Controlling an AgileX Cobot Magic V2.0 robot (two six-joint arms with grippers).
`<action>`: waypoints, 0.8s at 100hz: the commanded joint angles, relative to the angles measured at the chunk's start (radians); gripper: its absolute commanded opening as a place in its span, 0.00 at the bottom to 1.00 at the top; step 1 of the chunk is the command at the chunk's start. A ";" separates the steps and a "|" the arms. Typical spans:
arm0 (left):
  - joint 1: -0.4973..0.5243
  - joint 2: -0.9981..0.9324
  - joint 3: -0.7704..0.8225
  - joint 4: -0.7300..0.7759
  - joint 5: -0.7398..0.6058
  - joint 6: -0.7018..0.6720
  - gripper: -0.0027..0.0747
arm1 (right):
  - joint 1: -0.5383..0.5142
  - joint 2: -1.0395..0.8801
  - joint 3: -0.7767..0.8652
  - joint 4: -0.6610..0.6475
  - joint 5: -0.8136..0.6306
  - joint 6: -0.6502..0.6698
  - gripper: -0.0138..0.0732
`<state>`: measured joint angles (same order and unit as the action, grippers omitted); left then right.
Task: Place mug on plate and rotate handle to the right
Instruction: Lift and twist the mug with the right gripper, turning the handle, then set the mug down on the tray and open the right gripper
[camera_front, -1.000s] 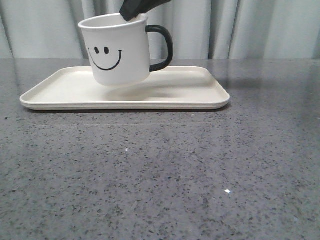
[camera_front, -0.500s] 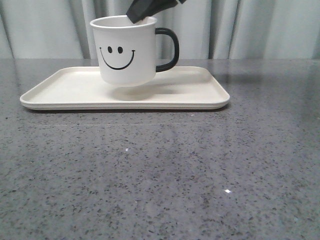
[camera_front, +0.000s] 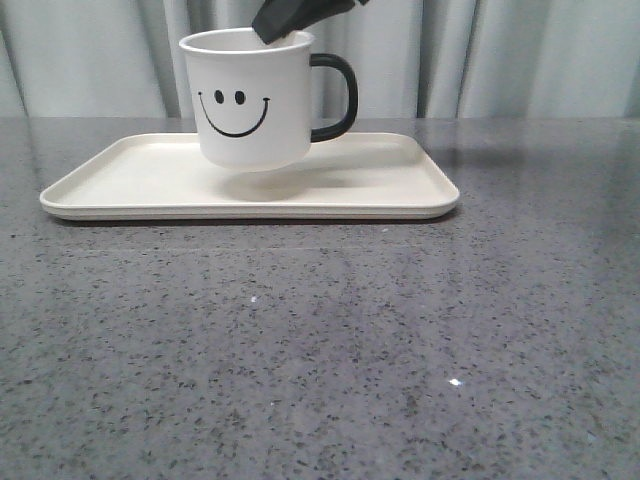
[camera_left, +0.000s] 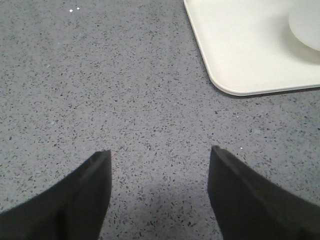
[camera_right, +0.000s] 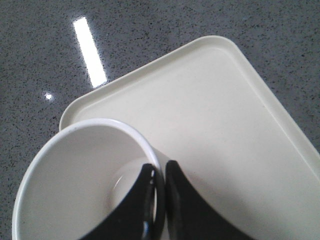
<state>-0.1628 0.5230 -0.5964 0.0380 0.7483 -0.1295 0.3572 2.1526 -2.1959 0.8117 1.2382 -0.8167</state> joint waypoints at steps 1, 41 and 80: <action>0.000 0.003 -0.029 0.002 -0.066 -0.007 0.58 | -0.004 -0.061 -0.024 0.051 0.097 -0.016 0.09; 0.000 0.003 -0.029 0.002 -0.066 -0.007 0.58 | -0.004 -0.054 0.003 0.037 0.096 -0.043 0.09; 0.000 0.003 -0.029 0.002 -0.066 -0.007 0.58 | -0.003 -0.043 0.032 0.037 0.095 -0.060 0.09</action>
<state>-0.1628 0.5230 -0.5964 0.0380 0.7483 -0.1295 0.3572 2.1701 -2.1436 0.7958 1.2399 -0.8596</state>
